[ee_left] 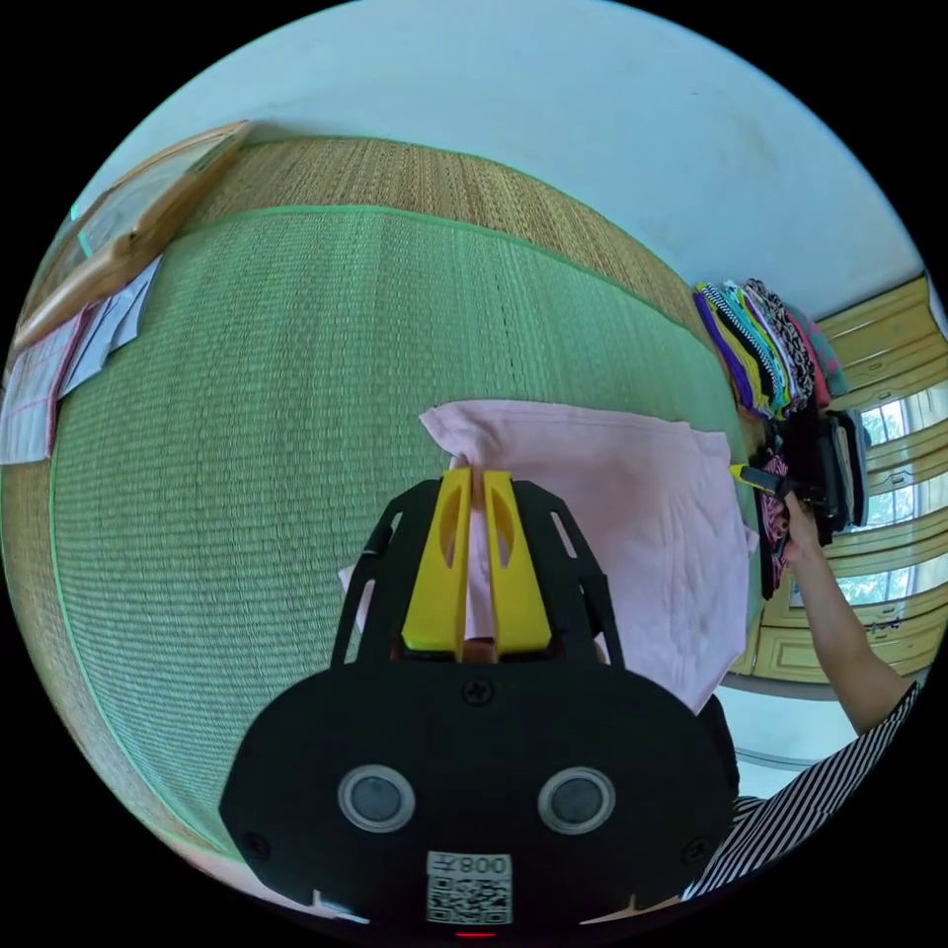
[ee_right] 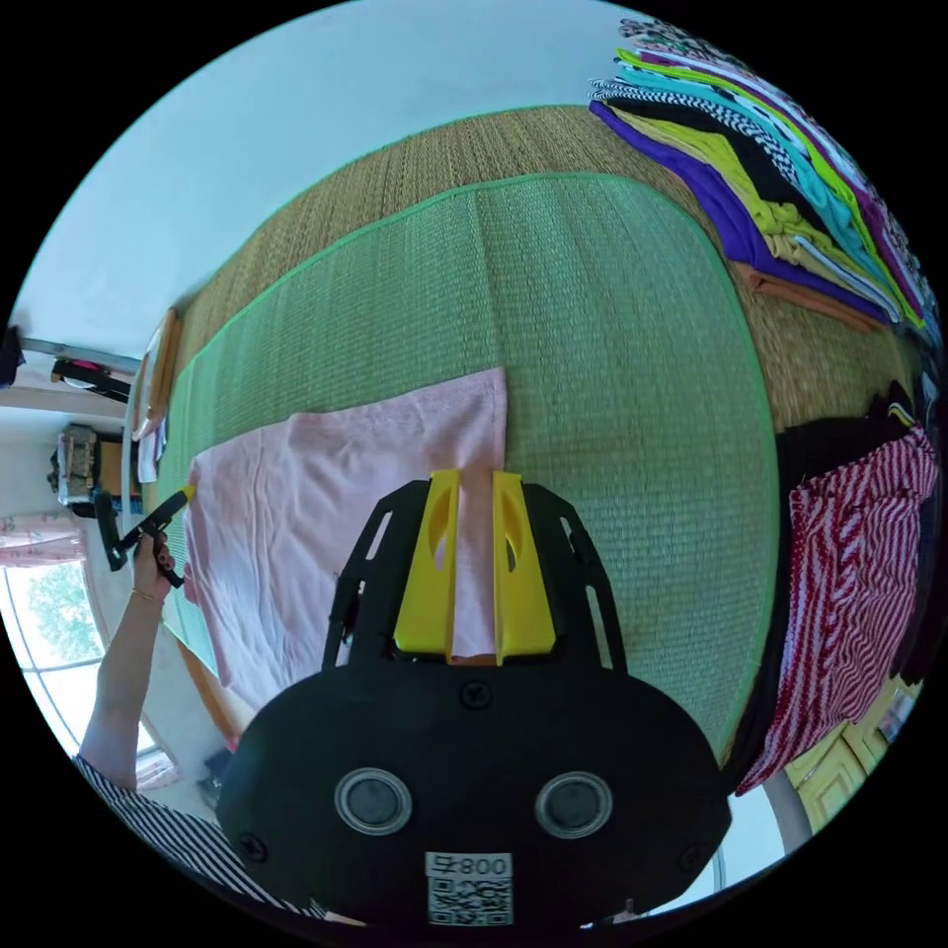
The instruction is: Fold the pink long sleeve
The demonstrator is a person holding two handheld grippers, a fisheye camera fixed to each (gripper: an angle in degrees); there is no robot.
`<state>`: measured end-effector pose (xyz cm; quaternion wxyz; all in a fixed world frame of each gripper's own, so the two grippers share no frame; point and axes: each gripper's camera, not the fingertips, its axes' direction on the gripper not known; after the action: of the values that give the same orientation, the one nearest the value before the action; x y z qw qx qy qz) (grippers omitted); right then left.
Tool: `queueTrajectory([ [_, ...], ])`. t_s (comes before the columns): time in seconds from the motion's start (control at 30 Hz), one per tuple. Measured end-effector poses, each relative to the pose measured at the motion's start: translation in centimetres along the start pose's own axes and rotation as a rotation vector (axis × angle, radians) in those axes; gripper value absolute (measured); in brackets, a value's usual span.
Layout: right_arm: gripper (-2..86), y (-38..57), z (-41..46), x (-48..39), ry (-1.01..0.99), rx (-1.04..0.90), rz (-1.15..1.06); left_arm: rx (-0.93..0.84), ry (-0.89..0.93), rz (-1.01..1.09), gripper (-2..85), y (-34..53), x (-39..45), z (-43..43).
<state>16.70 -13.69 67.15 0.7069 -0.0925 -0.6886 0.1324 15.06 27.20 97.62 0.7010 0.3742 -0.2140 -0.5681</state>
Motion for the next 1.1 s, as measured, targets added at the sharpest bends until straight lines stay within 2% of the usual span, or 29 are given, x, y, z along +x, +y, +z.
queueTrajectory([
  [0.07, 2.1, 0.0, -0.4, 0.0, 0.019, -0.011, -0.004, -0.007, -0.014, 0.006, 2.3, 0.3, 0.6, -0.4],
  [0.3, 0.6, 2.1, -4.4, 2.2, -0.08, 0.055, -0.015, 0.093, 0.03, 0.057, 1.7, 3.5, 2.5, -4.9],
  [0.57, 0.6, 10.7, -14.3, 4.2, -0.258, 0.228, -0.125, 0.265, 0.144, 0.14, 1.5, 12.0, 4.6, -12.8],
  [0.8, 0.4, 22.7, -21.9, 7.8, -0.488, 0.356, -0.195, 0.401, 0.364, 0.158, 1.4, 25.5, 4.3, -20.0],
  [0.97, 0.3, 34.8, -24.8, 12.5, -0.635, 0.341, -0.165, 0.38, 0.524, 0.128, 1.3, 36.3, 2.9, -22.2],
  [1.1, 0.2, 42.3, -24.9, 15.6, -0.646, 0.294, -0.099, 0.355, 0.577, 0.02, 1.2, 45.2, 1.4, -22.6],
])
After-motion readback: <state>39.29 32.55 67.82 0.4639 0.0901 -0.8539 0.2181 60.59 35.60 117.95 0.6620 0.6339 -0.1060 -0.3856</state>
